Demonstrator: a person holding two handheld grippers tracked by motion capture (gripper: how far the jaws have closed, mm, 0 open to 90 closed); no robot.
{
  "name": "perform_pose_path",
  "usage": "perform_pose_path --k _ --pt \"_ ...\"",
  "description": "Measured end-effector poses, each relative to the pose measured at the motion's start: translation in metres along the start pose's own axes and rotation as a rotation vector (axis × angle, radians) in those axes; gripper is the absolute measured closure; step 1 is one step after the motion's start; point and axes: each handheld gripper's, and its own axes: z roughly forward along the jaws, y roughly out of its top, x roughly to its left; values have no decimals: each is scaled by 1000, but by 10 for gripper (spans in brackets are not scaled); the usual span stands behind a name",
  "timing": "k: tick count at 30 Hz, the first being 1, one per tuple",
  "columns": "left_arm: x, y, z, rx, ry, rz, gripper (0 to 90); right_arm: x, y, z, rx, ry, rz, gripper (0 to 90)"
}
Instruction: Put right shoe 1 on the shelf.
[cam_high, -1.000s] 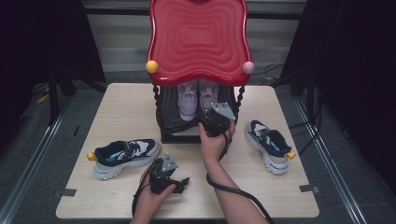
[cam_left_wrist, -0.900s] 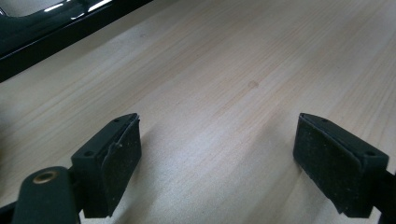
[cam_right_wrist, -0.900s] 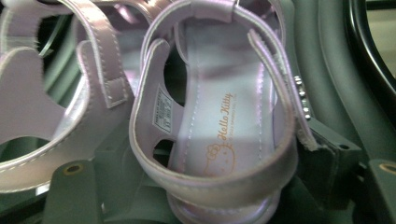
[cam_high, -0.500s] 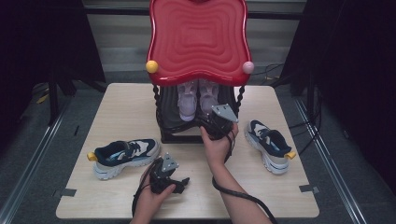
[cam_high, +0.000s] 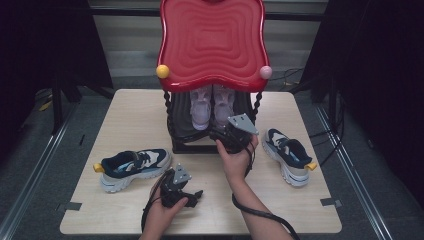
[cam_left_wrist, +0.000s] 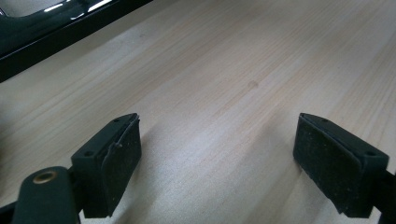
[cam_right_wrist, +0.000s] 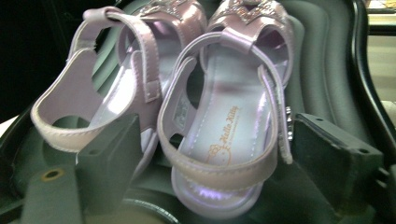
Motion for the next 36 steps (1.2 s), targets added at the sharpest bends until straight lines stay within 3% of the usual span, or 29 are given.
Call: perform_pose_path --k 18,36 --pt "0 0 0 0 0 0 150 -4 0 -24 -11 92 -19 151" --pt "0 0 0 1 1 0 149 -19 -10 -50 -1 179 -55 151"
